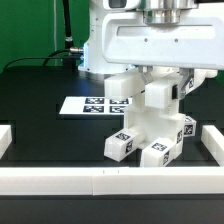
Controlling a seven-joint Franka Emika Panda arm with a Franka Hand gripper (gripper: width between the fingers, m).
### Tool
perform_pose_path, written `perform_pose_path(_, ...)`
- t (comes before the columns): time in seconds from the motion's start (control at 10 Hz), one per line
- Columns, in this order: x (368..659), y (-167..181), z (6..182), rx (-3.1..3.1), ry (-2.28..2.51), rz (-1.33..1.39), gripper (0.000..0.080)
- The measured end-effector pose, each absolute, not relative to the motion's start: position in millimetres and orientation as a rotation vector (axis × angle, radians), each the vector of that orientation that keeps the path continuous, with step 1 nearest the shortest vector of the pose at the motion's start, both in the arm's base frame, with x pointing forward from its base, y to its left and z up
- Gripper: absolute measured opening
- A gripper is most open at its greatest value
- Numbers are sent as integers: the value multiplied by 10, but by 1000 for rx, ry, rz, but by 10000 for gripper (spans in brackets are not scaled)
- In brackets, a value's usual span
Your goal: Assemble chair
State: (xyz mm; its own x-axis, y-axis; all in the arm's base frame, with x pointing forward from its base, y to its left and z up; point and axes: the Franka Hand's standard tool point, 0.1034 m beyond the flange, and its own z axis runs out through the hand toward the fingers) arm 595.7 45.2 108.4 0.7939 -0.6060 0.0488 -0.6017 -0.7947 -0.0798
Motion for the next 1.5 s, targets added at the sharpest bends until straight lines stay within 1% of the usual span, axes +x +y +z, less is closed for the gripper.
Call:
perform_pose_path(0.3, 5953, 443, 1075, -2920, 983, -108, 285)
perform_pose_path(0.4, 5952, 442, 1071, -2920, 983, -108, 443)
perform_pose_path(0.5, 5951, 442, 1068, -2921, 983, -107, 570)
perform_pose_path(0.6, 5945, 439, 1051, -2922, 984, -104, 570)
perform_pose_path(0.7, 5937, 441, 1033, -2924, 984, -100, 633)
perform_pose_path(0.9, 5949, 443, 1043, -2925, 980, -101, 648)
perform_pose_path(1.0, 5969, 447, 1068, -2926, 971, -102, 648)
perform_pose_path(1.4, 5957, 448, 1066, -2926, 971, -102, 649)
perform_pose_path(1.5, 5911, 458, 1108, -2920, 972, -100, 649)
